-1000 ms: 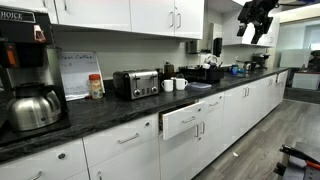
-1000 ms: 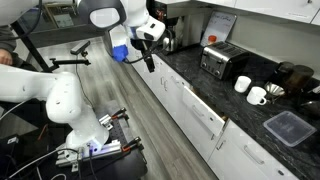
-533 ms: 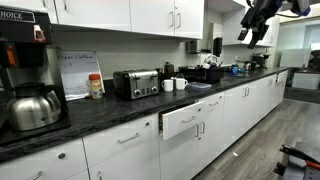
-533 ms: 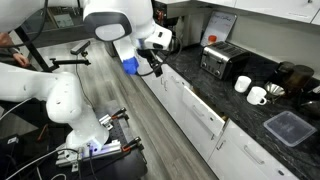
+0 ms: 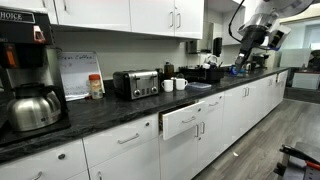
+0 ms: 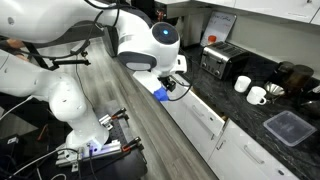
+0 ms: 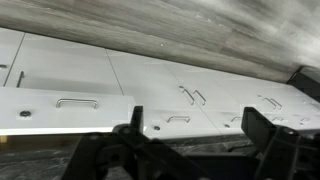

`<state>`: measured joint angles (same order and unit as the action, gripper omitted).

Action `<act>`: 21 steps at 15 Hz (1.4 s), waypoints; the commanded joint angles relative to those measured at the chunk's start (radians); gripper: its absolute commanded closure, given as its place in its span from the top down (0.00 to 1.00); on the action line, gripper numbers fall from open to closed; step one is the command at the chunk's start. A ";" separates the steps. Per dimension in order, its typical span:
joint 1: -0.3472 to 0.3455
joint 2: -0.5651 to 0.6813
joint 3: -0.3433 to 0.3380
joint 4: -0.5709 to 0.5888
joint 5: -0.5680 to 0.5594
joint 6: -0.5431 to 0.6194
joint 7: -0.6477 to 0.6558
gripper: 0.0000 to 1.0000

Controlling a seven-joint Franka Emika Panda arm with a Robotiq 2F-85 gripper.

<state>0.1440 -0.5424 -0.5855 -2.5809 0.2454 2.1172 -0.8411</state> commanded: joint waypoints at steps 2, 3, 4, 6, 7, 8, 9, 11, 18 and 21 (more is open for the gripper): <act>0.007 0.243 0.053 0.079 0.079 0.010 -0.198 1.00; -0.005 0.288 0.074 0.090 0.087 0.017 -0.229 1.00; -0.019 0.327 0.095 0.107 0.097 0.018 -0.255 1.00; -0.049 0.404 0.133 0.137 0.120 0.021 -0.304 1.00; -0.065 0.436 0.144 0.150 0.153 0.013 -0.334 1.00; -0.087 0.461 0.162 0.167 0.173 -0.006 -0.347 1.00; -0.109 0.487 0.181 0.194 0.195 -0.051 -0.340 1.00; -0.147 0.445 0.231 0.148 0.173 -0.012 -0.313 1.00; -0.162 0.475 0.244 0.175 0.179 -0.028 -0.315 1.00; -0.163 0.475 0.244 0.176 0.179 -0.029 -0.315 1.00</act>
<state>0.0638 -0.0697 -0.4238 -2.4069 0.4189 2.0922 -1.1521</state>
